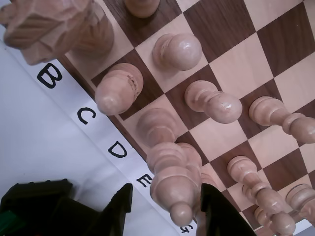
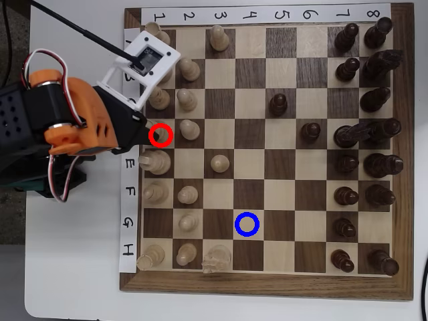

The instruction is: Move the piece to destination

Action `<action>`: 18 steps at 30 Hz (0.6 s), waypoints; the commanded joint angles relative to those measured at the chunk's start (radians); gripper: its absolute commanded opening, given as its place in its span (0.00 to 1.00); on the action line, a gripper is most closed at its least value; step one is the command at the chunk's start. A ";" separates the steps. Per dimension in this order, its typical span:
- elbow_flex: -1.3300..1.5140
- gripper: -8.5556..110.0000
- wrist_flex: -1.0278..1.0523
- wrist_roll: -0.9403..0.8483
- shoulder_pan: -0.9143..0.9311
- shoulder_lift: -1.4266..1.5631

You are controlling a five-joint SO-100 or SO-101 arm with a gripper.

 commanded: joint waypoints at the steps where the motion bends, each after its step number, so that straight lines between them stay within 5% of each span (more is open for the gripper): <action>1: 0.002 0.22 -0.008 -0.015 -0.003 -0.002; 18: 0.072 0.22 -0.048 -0.031 -0.018 0.006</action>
